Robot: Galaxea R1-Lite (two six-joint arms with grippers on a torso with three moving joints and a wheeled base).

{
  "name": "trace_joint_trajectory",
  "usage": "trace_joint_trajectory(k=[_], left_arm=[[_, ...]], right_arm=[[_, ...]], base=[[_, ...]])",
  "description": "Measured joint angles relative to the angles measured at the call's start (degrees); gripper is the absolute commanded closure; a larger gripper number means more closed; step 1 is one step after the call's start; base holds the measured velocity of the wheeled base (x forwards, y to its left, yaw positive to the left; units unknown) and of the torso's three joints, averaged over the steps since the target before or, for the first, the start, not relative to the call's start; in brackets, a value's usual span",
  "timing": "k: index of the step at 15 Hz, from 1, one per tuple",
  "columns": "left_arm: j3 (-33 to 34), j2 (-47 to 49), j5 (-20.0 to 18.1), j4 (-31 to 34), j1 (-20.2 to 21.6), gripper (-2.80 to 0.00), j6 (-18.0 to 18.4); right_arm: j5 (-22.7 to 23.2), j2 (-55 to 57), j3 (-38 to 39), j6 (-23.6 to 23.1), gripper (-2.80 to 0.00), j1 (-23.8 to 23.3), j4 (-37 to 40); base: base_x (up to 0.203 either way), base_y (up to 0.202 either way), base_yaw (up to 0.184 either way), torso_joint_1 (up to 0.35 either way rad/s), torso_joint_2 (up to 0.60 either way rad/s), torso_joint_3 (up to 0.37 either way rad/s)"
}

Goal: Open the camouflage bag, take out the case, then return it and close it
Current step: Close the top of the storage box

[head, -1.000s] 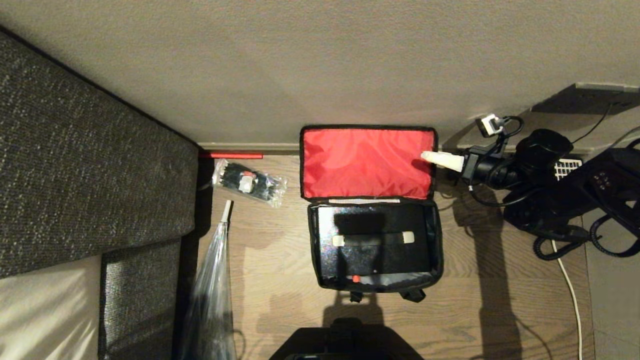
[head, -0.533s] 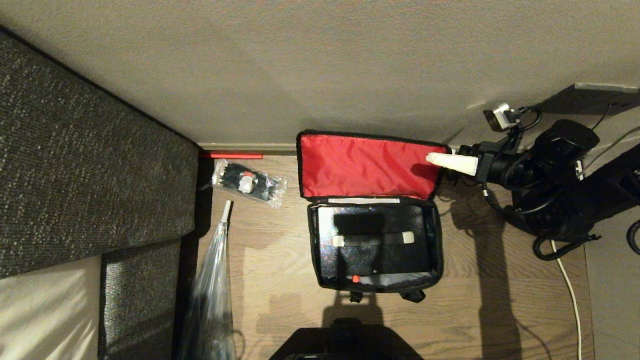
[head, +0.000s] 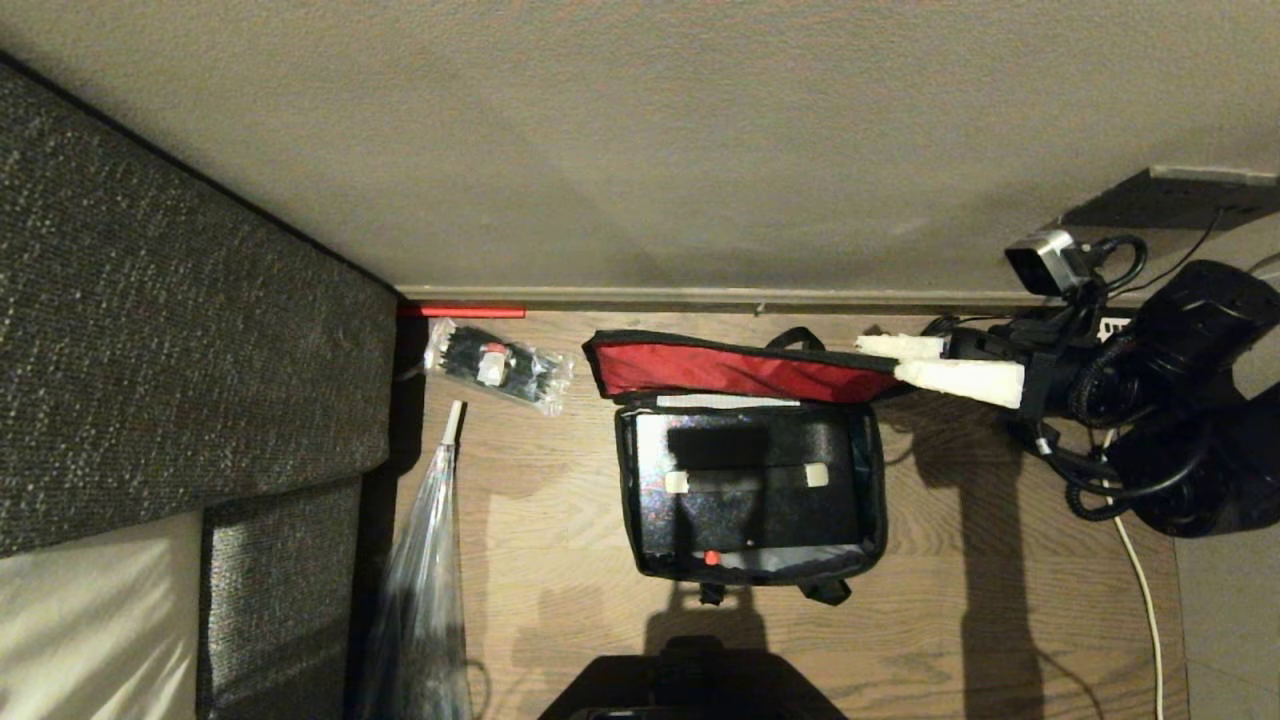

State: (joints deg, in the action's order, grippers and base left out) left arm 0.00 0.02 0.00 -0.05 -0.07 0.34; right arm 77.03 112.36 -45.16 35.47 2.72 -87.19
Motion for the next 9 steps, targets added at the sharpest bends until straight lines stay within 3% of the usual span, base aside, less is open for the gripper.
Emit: trace_joint_trajectory(k=[4,9], left_arm=[[0.0,0.0,0.0,0.0,0.0,0.00,0.0],[0.0,0.0,0.0,0.0,0.0,0.00,0.0]], right_arm=[[0.7,-2.4,11.0,0.2,-2.80,-0.2,0.0],[0.4,-1.4,16.5,0.1,-2.80,-0.3,6.0]], base=[[0.000,0.000,0.000,0.000,0.00,0.000],[0.000,0.000,0.000,0.000,0.00,0.000]])
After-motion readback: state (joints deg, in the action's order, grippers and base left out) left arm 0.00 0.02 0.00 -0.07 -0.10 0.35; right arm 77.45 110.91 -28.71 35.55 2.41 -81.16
